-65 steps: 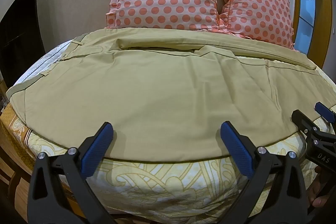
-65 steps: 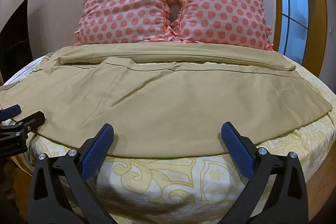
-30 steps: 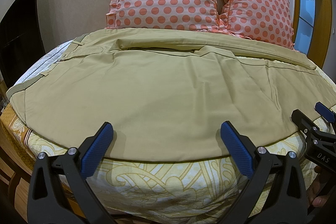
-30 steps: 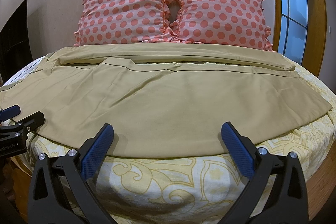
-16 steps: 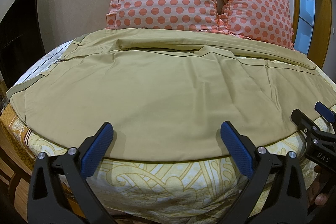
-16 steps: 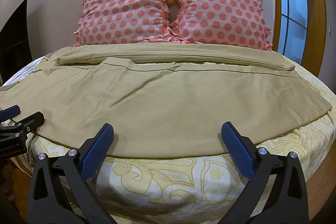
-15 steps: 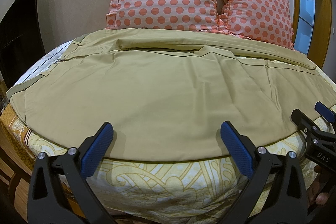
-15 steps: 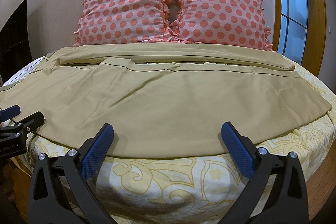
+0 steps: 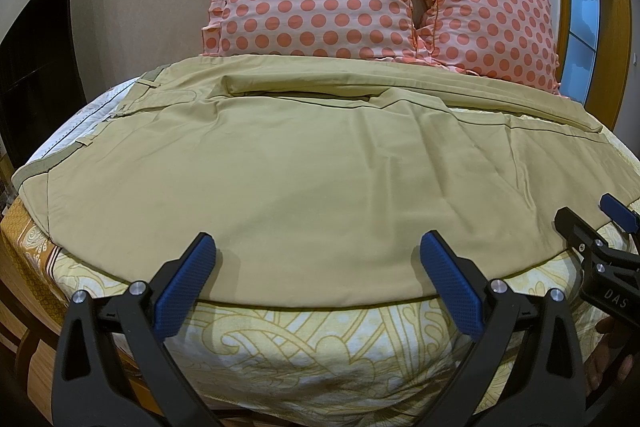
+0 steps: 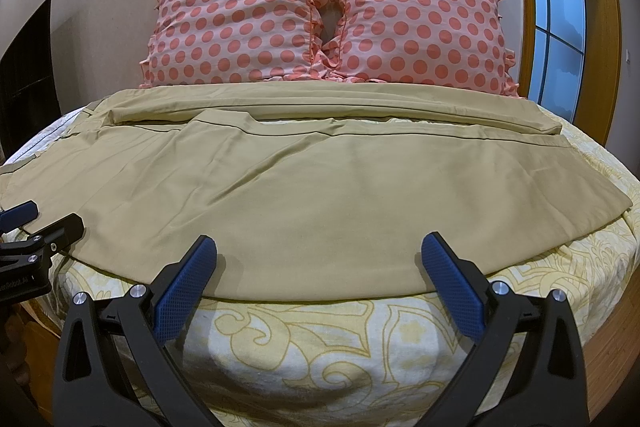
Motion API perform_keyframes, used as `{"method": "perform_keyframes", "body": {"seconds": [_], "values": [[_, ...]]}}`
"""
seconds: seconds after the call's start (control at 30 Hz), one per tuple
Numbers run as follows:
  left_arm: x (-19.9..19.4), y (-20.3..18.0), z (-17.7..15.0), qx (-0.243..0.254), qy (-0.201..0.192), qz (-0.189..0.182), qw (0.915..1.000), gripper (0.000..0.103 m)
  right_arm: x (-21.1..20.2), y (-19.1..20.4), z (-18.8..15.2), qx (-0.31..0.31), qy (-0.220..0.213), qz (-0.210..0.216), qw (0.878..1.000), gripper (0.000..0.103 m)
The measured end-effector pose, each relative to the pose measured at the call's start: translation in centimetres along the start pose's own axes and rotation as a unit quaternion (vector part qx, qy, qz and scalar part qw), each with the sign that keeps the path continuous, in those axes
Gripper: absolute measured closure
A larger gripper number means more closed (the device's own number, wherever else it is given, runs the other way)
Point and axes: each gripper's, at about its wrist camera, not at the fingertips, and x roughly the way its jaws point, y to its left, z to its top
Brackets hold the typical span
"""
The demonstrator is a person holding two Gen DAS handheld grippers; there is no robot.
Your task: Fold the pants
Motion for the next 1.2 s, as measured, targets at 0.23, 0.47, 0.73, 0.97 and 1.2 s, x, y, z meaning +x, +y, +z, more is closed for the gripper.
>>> {"method": "perform_keyframes", "body": {"seconds": [0.23, 0.47, 0.73, 0.97, 1.2], "values": [[0.0, 0.0, 0.0, 0.001, 0.0, -0.001, 1.0, 0.002, -0.1, 0.1, 0.0, -0.001, 0.001, 0.001, 1.0, 0.001], [-0.4, 0.4, 1.3, 0.007, 0.012, -0.011, 0.9998, 0.002, 0.3, -1.4, 2.0, 0.003, 0.034, 0.019, 0.999, 0.001], [-0.7, 2.2, 8.6, -0.011, -0.04, 0.032, 0.9986, 0.002, 6.4, -13.8, 15.4, 0.106, 0.042, -0.093, 0.989, 0.001], [3.2, 3.0, 13.4, -0.045, -0.025, 0.04, 0.9979, 0.002, 20.7, -26.0, 21.5, 0.291, 0.129, -0.123, 0.94, 0.028], [6.1, 2.4, 14.7, -0.027, -0.015, 0.047, 0.9984, 0.002, 29.6, -29.0, 21.8, 0.249, 0.209, -0.215, 0.921, 0.032]]}}
